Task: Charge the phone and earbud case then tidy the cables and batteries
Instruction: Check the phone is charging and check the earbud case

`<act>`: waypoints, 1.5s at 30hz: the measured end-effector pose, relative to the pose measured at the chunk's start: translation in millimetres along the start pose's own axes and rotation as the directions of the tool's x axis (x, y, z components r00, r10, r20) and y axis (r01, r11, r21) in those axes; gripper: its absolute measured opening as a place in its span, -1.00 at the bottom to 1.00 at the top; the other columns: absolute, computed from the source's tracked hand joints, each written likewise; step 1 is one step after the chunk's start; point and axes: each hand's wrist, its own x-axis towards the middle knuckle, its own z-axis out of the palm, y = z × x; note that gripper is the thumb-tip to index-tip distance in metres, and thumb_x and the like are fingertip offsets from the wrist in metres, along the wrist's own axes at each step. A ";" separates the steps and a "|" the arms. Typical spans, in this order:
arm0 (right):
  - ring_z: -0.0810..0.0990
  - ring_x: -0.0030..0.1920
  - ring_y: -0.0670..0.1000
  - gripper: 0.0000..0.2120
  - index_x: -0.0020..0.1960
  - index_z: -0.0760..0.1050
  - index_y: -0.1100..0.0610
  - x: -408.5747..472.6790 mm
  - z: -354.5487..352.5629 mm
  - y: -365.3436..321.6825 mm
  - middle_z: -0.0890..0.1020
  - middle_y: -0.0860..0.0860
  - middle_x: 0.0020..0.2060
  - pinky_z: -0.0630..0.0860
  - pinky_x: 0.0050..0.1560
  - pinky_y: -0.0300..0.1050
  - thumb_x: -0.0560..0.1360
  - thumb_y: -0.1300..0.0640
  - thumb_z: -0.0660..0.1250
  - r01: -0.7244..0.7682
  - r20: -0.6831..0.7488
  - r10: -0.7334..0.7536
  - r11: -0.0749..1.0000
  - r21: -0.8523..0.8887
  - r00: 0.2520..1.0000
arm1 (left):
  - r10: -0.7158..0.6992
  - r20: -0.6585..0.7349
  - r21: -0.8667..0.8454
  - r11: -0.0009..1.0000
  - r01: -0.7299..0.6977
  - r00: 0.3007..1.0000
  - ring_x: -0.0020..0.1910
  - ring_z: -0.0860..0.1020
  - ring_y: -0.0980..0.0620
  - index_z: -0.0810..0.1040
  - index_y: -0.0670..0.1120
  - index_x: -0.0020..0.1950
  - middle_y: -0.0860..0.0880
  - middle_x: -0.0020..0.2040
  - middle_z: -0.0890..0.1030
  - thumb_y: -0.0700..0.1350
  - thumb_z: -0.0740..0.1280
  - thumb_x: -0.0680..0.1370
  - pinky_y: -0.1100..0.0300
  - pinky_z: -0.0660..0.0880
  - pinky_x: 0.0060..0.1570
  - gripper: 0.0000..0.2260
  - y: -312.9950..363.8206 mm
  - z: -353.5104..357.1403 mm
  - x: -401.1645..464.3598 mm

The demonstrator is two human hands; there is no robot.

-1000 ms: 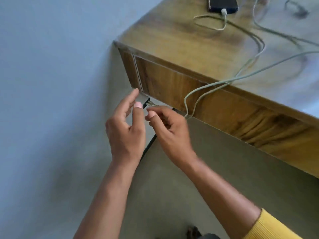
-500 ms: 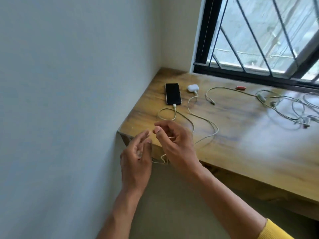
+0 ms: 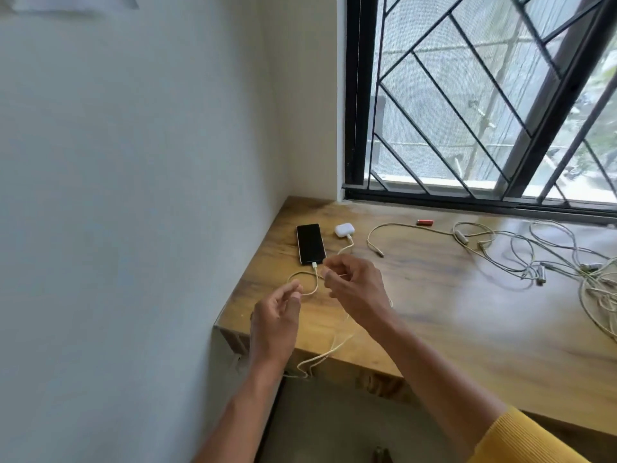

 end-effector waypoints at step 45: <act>0.65 -0.03 0.17 -0.79 -0.09 0.68 0.18 263.2 76.5 117.1 0.70 0.11 -0.17 0.61 -0.05 -0.03 0.43 0.34 0.28 -0.423 0.045 0.487 0.797 -0.431 0.872 | -0.355 0.032 0.394 0.864 0.315 0.934 0.07 0.72 -0.06 0.66 -0.06 0.35 -0.05 0.17 0.73 -0.18 0.37 0.66 0.18 0.63 0.08 -0.74 -102.6 94.0 292.1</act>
